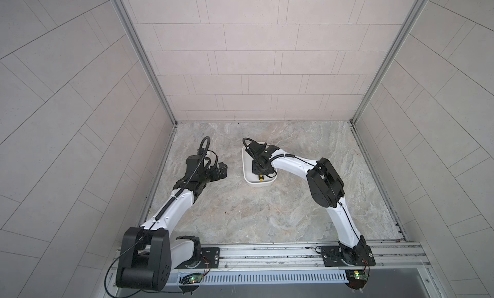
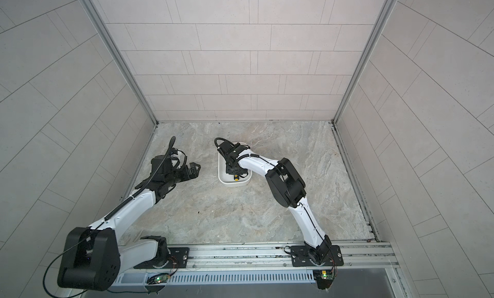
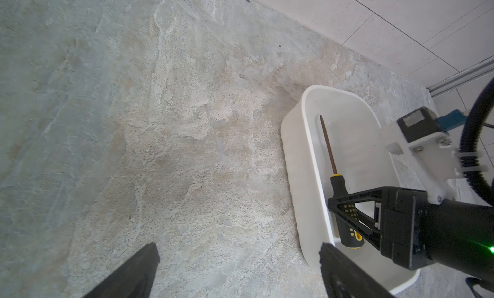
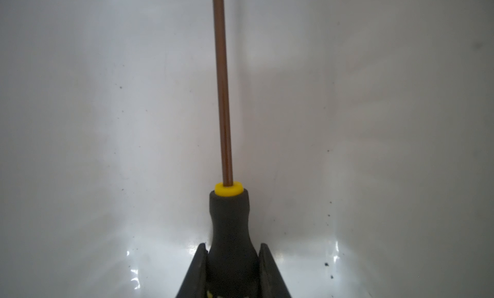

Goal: Put the screwdriver in the bin
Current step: Place the screwdriver into the bin, then reset both arms

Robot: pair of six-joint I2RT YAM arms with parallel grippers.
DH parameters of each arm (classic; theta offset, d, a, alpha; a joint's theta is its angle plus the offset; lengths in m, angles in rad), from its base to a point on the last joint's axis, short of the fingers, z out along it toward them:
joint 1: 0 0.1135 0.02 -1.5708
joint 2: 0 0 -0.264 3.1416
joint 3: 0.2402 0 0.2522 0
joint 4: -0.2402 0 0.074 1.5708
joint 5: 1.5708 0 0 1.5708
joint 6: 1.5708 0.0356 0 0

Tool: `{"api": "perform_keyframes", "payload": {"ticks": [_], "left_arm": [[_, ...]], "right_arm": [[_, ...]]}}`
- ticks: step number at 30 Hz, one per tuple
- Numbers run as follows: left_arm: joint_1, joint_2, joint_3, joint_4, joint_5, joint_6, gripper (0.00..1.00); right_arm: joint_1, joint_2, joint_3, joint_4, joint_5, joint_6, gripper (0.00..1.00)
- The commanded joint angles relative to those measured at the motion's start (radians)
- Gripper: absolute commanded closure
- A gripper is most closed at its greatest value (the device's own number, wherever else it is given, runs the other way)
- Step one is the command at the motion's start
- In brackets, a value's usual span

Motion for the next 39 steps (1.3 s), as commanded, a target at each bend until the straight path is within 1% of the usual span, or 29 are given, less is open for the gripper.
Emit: {"api": "perform_keyframes", "payload": {"ticks": [1,7,10,13,16,19,22,25,29,32,34,36,39], "left_arm": [[-0.004,0.008,-0.009,-0.003,-0.008,0.013,0.0],[-0.004,0.008,-0.009,-0.003,-0.006,0.013,0.0],[-0.004,0.007,-0.01,-0.002,-0.006,0.016,0.0],[-0.006,0.008,-0.01,-0.002,-0.005,0.015,0.0],[-0.004,0.007,-0.01,-0.001,-0.006,0.016,0.0],[-0.005,0.008,-0.01,-0.002,-0.008,0.016,0.0],[-0.004,0.008,-0.011,0.001,-0.008,0.017,0.0],[-0.004,0.009,-0.012,0.0,-0.011,0.018,0.0],[-0.006,0.008,-0.013,0.0,-0.02,0.022,0.0],[-0.005,0.008,-0.012,0.003,-0.027,0.023,0.0],[-0.005,0.006,-0.011,0.007,-0.035,0.026,0.0],[-0.005,0.002,-0.012,0.014,-0.047,0.029,0.0],[-0.005,-0.011,-0.013,0.023,-0.077,0.037,0.0]], "right_arm": [[0.004,0.018,0.03,-0.034,0.027,0.018,1.0],[0.005,0.03,0.033,-0.039,0.028,0.016,0.95],[0.004,0.033,0.033,-0.042,0.027,0.014,0.86],[0.004,0.033,0.033,-0.044,0.025,0.009,0.8],[0.004,0.029,0.035,-0.049,0.024,0.005,0.69],[0.005,0.021,0.041,-0.054,0.018,-0.004,0.62],[0.004,-0.001,0.05,-0.072,0.006,-0.02,0.55],[0.003,-0.04,0.064,-0.106,-0.004,-0.05,0.52],[-0.013,-0.117,0.098,-0.185,-0.042,-0.147,0.49],[-0.038,-0.184,0.128,-0.243,-0.087,-0.291,0.48],[-0.053,-0.243,0.116,-0.254,-0.088,-0.401,0.48],[-0.073,-0.332,0.044,-0.212,-0.054,-0.504,0.48],[-0.125,-0.499,-0.139,-0.053,-0.044,-0.613,0.46]]}}
